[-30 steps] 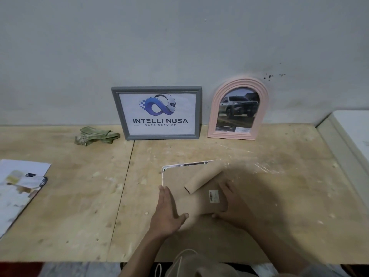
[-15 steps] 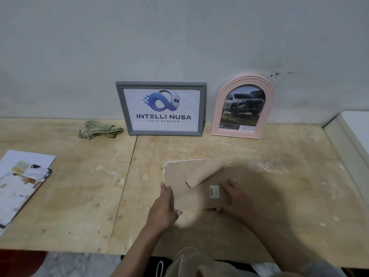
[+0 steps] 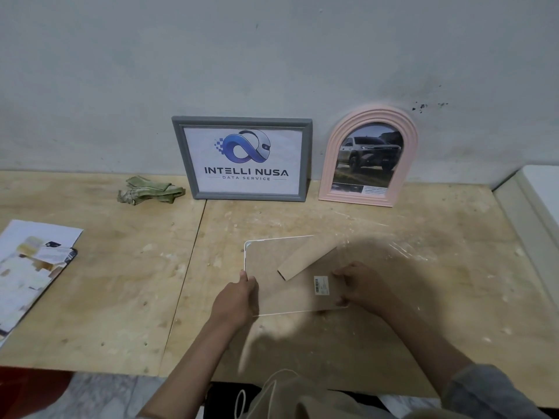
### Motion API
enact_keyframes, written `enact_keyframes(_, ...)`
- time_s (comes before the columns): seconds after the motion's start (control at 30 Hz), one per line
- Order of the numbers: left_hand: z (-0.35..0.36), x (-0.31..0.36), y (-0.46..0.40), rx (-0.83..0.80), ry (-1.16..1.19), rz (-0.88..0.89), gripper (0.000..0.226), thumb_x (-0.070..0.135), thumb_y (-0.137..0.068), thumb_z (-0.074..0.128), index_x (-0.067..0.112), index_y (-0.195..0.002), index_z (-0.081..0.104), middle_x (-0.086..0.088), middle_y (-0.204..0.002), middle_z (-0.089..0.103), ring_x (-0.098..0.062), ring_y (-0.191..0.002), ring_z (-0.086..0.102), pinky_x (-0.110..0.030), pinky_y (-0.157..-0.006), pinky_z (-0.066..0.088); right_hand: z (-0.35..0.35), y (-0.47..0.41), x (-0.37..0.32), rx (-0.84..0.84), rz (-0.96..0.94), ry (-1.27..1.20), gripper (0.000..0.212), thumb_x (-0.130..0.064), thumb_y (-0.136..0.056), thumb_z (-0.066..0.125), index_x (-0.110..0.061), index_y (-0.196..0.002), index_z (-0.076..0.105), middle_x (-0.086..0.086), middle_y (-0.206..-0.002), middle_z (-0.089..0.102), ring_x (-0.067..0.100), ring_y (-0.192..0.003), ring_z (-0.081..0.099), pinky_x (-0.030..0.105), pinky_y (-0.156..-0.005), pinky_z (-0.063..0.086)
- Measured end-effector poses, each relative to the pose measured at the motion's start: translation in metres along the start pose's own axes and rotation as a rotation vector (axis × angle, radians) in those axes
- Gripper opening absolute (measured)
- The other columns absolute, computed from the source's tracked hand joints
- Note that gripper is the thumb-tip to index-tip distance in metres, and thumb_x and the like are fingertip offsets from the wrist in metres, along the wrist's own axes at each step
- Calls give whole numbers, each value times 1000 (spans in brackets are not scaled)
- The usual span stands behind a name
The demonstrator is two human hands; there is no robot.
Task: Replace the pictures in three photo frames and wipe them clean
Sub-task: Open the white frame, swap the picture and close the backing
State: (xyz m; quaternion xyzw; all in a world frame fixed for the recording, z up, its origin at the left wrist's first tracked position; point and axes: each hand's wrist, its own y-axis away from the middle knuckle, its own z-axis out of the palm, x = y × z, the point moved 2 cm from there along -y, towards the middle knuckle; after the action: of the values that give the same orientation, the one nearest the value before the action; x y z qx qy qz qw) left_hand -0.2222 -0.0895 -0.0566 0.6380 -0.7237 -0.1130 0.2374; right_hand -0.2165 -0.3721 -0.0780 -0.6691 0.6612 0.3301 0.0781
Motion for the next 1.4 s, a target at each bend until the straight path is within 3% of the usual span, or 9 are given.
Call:
enact_keyframes(0.13,2,5,-6,-20,-94,-11,52,12,-83,56,8,-131,39,-14,-152,28,-32,-120,48,-35,-75,44,-1,-6,-3,-10,-8,26,65,-19,-48,88,-19,-108,64,-1,-97,55,20,-88,56,25,-73,43)
enact_keyframes(0.3,2,2,-26,-70,-180,36,88,21,-81,66,12,-150,12,-19,-158,1,-30,-147,6,-38,-106,37,-2,-6,-8,-34,-14,92,78,-22,-53,85,-19,-125,56,5,-108,55,22,-95,56,28,-77,45)
enact_keyframes(0.43,-2,4,-39,-177,-215,33,111,19,-72,77,17,-152,-2,-25,-155,-15,-34,-147,-9,-41,-111,31,-2,-5,-14,-81,-4,175,85,-26,-58,83,-23,-134,45,8,-113,48,24,-98,54,28,-73,41)
enact_keyframes(0.6,-1,7,-38,-183,-187,57,111,27,-74,76,16,-152,-2,-28,-153,-20,-39,-144,15,-41,-103,40,-6,-8,-21,-132,49,318,86,-28,-66,80,-23,-139,34,12,-121,43,30,-109,49,33,-85,44)
enact_keyframes(0.8,-1,10,-39,-141,-241,87,110,30,-74,75,7,-151,-1,-28,-152,-23,-39,-145,-12,-45,-115,24,-6,-8,-31,13,81,589,113,-45,-58,84,-13,-144,18,14,-138,30,29,-122,41,39,-99,38)
enact_keyframes(0.9,-6,12,-41,-144,-264,79,123,33,-71,78,-1,-148,-11,-17,-153,-28,-31,-146,-15,-46,-118,14,-4,-13,-30,6,50,621,121,-45,-63,82,-10,-149,3,15,-156,3,29,-143,15,49,-113,21)
enact_keyframes(1.0,-12,12,-47,-186,-324,61,137,42,-66,82,-1,-144,-22,-14,-153,-31,-28,-145,-19,-49,-118,6,-4,-19,-30,-37,-8,668,119,-45,-68,78,-9,-149,-2,12,-158,-7,25,-146,1,52,-113,13)
enact_keyframes(1.3,-20,12,-53,-244,-394,142,147,46,-58,86,-2,-144,-24,-17,-153,-29,-32,-144,-19,-53,-116,5,-8,-40,-39,-259,-64,819,125,-56,-66,74,0,-148,-3,20,-157,-5,34,-145,-5,51,-115,0)
enact_keyframes(1.4,-21,10,-54,-245,-430,175,148,46,-56,86,-3,-144,-22,-19,-154,-26,-34,-145,-16,-54,-115,7,-6,-52,-40,-280,-12,749,118,-46,-64,81,2,-146,12,23,-155,7,37,-144,4,48,-116,2)
